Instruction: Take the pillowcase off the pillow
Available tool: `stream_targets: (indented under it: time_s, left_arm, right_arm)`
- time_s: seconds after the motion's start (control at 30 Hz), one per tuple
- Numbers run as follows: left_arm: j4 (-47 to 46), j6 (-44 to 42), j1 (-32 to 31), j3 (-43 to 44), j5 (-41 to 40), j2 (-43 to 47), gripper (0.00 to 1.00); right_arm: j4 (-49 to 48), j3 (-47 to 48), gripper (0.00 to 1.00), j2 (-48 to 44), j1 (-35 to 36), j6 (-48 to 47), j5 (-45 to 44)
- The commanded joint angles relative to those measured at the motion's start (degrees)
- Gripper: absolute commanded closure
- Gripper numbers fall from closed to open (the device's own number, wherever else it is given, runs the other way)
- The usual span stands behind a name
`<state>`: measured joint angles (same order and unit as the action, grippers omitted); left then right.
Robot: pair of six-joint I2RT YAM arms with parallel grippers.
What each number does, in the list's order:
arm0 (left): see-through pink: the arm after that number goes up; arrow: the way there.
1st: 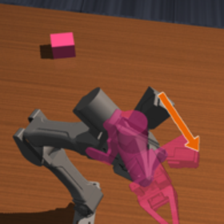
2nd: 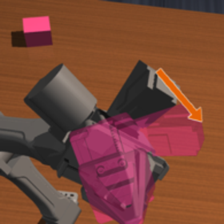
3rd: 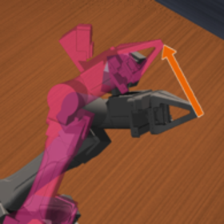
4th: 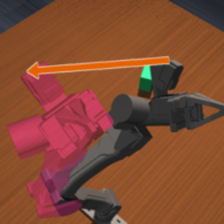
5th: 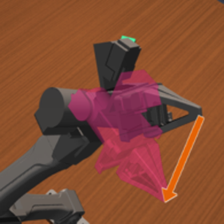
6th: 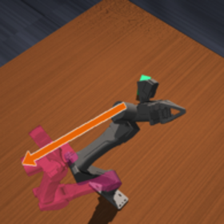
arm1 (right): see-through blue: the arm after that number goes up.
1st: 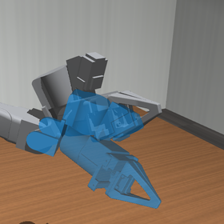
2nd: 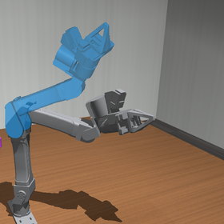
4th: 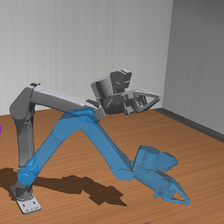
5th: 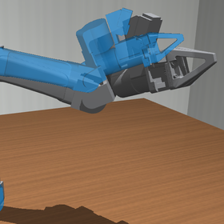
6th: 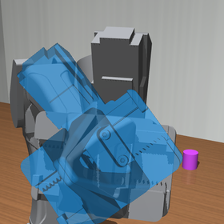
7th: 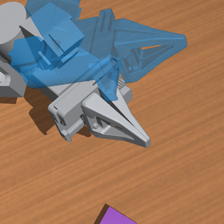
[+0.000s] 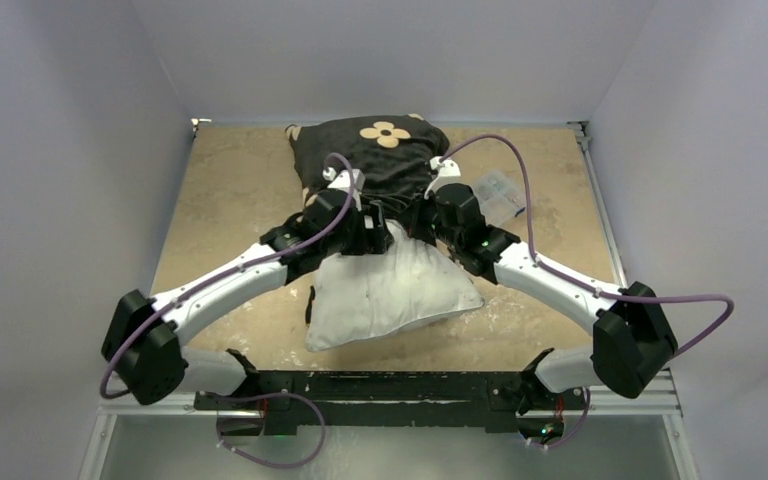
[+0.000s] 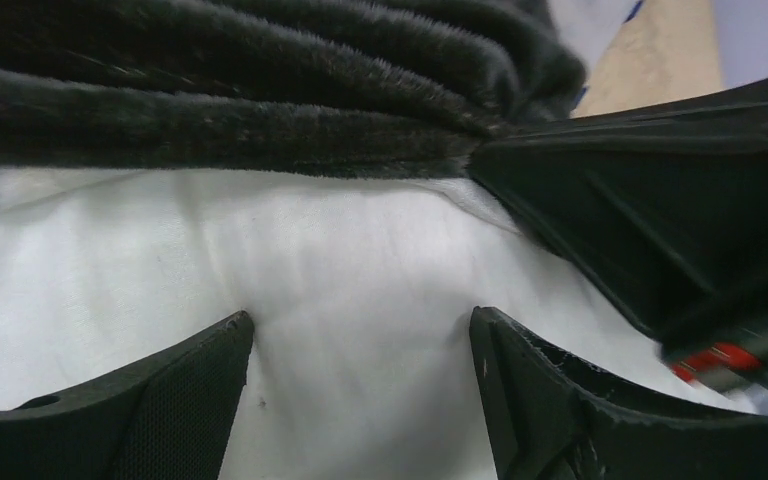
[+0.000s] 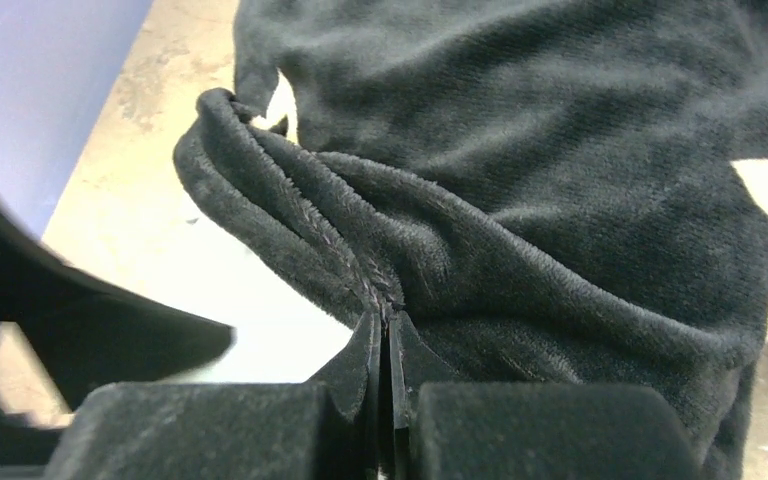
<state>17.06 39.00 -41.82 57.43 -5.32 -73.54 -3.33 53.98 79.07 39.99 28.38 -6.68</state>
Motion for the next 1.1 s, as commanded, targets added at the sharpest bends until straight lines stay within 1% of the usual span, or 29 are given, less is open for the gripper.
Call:
stream_targets:
  time_s: [0.0,0.1,0.13,0.17,0.2,0.23,0.27,0.3,0.33,0.43,0.57,0.67,0.77,0.87,0.97,1.07]
  left_arm:
    - [-3.97,2.35,-1.97,0.07,-3.46,-6.44,0.21]
    - [-6.80,4.18,-2.69,-2.18,-4.56,-9.23,0.20]
    - [-7.38,4.58,-2.79,-3.25,-4.95,-9.98,0.21]
    - [-8.16,5.00,-2.84,-4.40,-5.41,-10.57,0.26]
    - [-9.05,5.29,-2.89,-5.95,-5.92,-10.91,0.37]
    - [-9.86,5.70,-2.83,-7.52,-6.76,-10.85,0.52]
    - [-10.18,5.85,-2.83,-9.35,-7.26,-10.28,0.78]
    - [-10.01,5.76,-2.79,-10.25,-7.79,-9.24,0.95]
    - [-9.38,5.40,-2.76,-10.73,-8.45,-7.94,1.00]
    - [-4.75,2.77,-2.54,-9.60,-11.38,-2.44,1.00]
    - [1.92,-1.38,-1.51,-6.90,-17.91,7.33,1.00]
    - [5.51,-3.44,1.10,-6.00,-19.82,14.06,1.00]
    - [9.31,-5.22,5.23,-5.55,-18.17,18.22,1.00]
    - [12.46,-6.09,7.99,-5.68,-17.42,21.31,1.00]
    - [14.02,-6.30,8.68,-6.59,-21.07,24.74,1.00]
    - [15.80,-6.42,8.87,-6.03,-24.71,26.27,1.00]
  right_arm:
    - [-7.27,-0.69,1.00,-1.42,0.16,-0.17,4.99]
    - [-8.79,-1.48,1.00,-0.69,0.18,0.01,4.52]
    - [-9.31,-1.84,1.00,-0.67,0.13,0.08,4.89]
    - [-9.80,-2.18,1.00,-0.74,0.16,0.09,5.50]
    - [-10.13,-2.44,1.00,-0.88,0.18,0.14,6.35]
    - [-10.23,-2.81,1.00,-1.11,0.10,0.50,6.56]
    - [-10.30,-3.02,1.00,-1.38,0.03,0.74,6.09]
    - [-10.18,-3.10,1.00,-1.52,-0.01,0.93,4.66]
    - [-9.89,-3.17,1.00,-1.54,-0.11,1.16,3.11]
    - [-9.04,-3.24,1.00,-1.45,-2.45,2.39,-0.71]
    - [-9.19,-3.61,1.00,-2.34,-9.93,4.38,-3.81]
    - [-10.73,-3.33,1.00,-4.34,-16.61,4.75,-2.68]
    - [-11.41,-1.40,1.00,-6.38,-22.11,4.58,-0.78]
    - [-11.67,0.68,1.00,-8.44,-27.57,4.40,-0.17]
    - [-12.24,2.33,1.00,-9.79,-34.12,4.85,3.08]
    - [-12.57,2.71,1.00,-10.60,-39.06,5.63,4.39]
